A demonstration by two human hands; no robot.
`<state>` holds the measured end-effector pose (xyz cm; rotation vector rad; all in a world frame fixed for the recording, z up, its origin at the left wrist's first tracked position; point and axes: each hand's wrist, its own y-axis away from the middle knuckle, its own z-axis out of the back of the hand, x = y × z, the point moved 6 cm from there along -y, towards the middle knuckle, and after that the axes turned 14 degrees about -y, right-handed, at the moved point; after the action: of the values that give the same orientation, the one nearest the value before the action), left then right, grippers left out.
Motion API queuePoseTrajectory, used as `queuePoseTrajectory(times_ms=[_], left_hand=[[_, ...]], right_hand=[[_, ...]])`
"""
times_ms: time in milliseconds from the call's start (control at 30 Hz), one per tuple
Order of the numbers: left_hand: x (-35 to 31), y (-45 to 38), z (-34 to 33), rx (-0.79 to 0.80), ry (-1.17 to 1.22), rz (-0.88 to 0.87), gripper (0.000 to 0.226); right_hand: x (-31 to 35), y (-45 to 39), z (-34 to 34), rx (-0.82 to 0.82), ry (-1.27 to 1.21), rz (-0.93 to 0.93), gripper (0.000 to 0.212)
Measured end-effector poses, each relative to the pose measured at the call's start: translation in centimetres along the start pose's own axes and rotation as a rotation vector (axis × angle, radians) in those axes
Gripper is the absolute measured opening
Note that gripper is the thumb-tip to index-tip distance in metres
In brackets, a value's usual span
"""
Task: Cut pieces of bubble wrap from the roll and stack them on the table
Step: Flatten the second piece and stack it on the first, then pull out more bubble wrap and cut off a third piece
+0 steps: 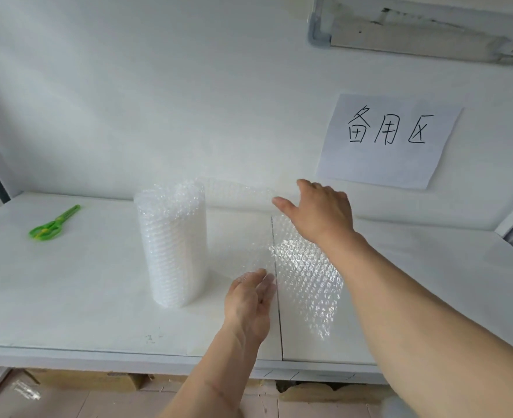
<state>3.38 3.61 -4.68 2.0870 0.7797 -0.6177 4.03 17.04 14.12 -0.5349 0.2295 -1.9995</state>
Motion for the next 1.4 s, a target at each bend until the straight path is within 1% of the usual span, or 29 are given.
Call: queuePoseTrajectory(times_ms=[67,133,233,300,400,500,600,667,700,767,833,900,967,1100,1200,1300,1400], left_hand=[[-0.3,-0.1,0.1,0.047,0.028,0.007,0.022],[-0.9,-0.5,0.0,0.103,0.048,0.029,0.017],[-1.9,-1.0,0.0,0.132,0.07,0.044,0.009],[-2.6,-1.1,0.4,0.099,0.059,-0.03,0.009],[-3.0,-0.6,0.9,0.078,0.009,-0.15,0.003],[-2.5,-0.2,1.3,0.068,0.011,-0.151,0.002],[-2.2,-0.3,1.3,0.055,0.0,-0.145,0.003],[-2.2,-0.3,1.1,0.043,-0.024,-0.161,0.008],[-2.2,-0.4,0.9,0.037,-0.034,-0.171,0.01],[-2.0,-0.4,0.4,0.023,-0.062,-0.187,0.016],[-1.7,-0.2,-0.4,0.018,-0.102,-0.209,0.019],[-1.5,-0.1,-1.2,0.023,-0.153,-0.253,0.022],[-1.4,0.0,-1.9,-0.003,-0.258,-0.297,0.025],[-1.4,0.1,-2.5,-0.088,-0.522,-0.336,0.029],[-1.1,0.3,-2.9,-0.078,-0.533,-0.325,0.031],[-0.9,0.4,-3.0,-0.073,-0.525,-0.333,0.032],[-0.9,0.5,-2.9,-0.07,-0.517,-0.321,0.031]], right_hand=[[-0.4,-0.1,-0.6,-0.03,-0.048,0.039,0.058],[-0.6,0.1,-0.7,-0.091,-0.122,0.068,0.05],[-1.2,0.0,-0.7,-0.138,-0.205,0.035,0.051],[-2.0,-0.3,-0.9,-0.145,-0.218,0.0,0.05],[-3.4,-0.8,-1.6,-0.14,-0.21,-0.062,0.051],[-4.7,-0.7,-3.2,-0.086,-0.256,-0.154,0.047],[-5.2,-0.4,-4.4,-0.032,-0.351,-0.202,0.042],[-5.7,0.1,-4.4,-0.051,-0.363,-0.194,0.047],[-6.1,0.6,-4.2,-0.088,-0.353,-0.197,0.052],[-7.7,2.2,-3.5,-0.175,-0.365,-0.239,0.058],[-9.9,4.3,-3.3,-0.198,-0.39,-0.301,0.059],[-12.3,6.6,-3.5,-0.153,-0.383,-0.359,0.057],[-14.8,8.9,-3.8,-0.087,-0.325,-0.405,0.054],[-18.9,13.5,-3.1,0.005,-0.084,-0.487,0.048],[-20.8,15.4,-2.0,0.012,0.044,-0.495,0.042],[-22.0,16.1,-1.9,0.098,0.013,-0.531,0.04],[-22.2,16.2,-2.2,0.155,-0.108,-0.528,0.029]])
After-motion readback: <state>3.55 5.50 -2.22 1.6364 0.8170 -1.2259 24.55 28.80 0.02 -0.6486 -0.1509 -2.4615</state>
